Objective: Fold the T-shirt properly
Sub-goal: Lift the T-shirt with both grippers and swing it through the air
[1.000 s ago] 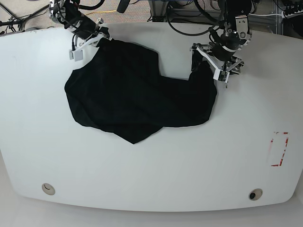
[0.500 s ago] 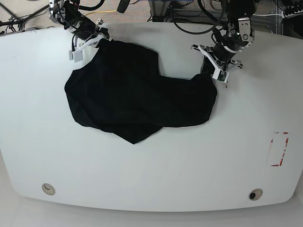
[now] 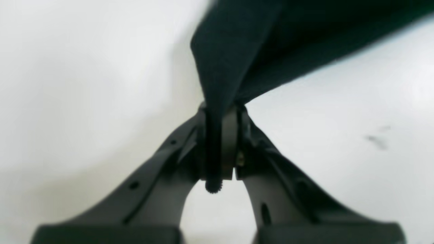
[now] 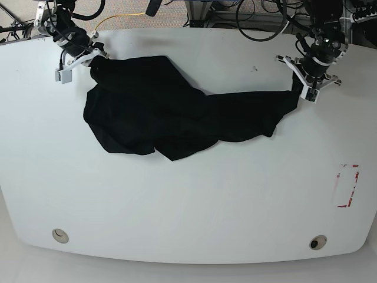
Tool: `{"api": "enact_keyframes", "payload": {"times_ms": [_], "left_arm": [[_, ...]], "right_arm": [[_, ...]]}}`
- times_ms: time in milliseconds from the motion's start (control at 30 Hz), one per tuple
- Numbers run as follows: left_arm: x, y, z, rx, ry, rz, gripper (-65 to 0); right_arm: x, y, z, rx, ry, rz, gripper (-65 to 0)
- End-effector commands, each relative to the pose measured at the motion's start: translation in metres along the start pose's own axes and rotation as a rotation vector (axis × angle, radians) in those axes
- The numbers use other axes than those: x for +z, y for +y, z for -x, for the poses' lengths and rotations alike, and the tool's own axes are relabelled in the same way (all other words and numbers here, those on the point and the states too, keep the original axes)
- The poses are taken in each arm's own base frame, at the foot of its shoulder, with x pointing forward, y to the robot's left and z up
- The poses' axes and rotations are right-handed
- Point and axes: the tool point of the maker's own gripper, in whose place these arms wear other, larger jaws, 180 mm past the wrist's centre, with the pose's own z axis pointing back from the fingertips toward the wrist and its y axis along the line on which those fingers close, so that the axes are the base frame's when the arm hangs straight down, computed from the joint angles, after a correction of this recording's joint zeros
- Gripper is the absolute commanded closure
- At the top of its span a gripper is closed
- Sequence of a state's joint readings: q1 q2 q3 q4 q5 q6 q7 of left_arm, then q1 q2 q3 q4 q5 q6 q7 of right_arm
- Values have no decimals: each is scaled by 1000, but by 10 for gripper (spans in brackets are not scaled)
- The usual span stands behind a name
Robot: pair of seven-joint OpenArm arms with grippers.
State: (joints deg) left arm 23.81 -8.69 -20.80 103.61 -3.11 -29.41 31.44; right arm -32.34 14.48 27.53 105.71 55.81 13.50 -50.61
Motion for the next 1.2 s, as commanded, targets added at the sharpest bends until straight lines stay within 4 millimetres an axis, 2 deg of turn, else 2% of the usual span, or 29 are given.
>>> {"api": "enact_keyframes", "payload": {"times_ms": [0, 133, 267, 400, 533, 633, 700, 933, 1000, 1167], "left_arm": [[13, 28, -19, -21, -58, -75, -8], [29, 51, -35, -34, -103, -153, -8], [43, 70, -63, -51, -178, -224, -10], [50, 85, -77, -50, -216, -271, -10], [57, 104, -96, -39, -270, -330, -10], [62, 119, -102, -100, -251, -387, -10], [64, 125, -105, -125, -241, -413, -10], [71, 143, -144, -151, -326, -466, -10], [68, 141, -163, -157, -370, -460, -10], [63, 138, -194, -235, -392, -494, -10]], "right_arm": [[12, -3, -26, 18, -84, 6, 0], [22, 2, -49, 81, -156, -8, 0], [26, 21, -69, 153, -211, -48, 0], [27, 33, -77, 207, -231, -83, 0], [25, 42, -93, 239, -272, -108, 0], [24, 47, -103, 250, -296, -119, 0], [23, 47, -107, 251, -300, -121, 0], [9, 57, -134, 269, -333, -167, 0], [5, 59, -150, 268, -360, -182, 0], [2, 62, -181, 298, -406, -202, 0]]}}
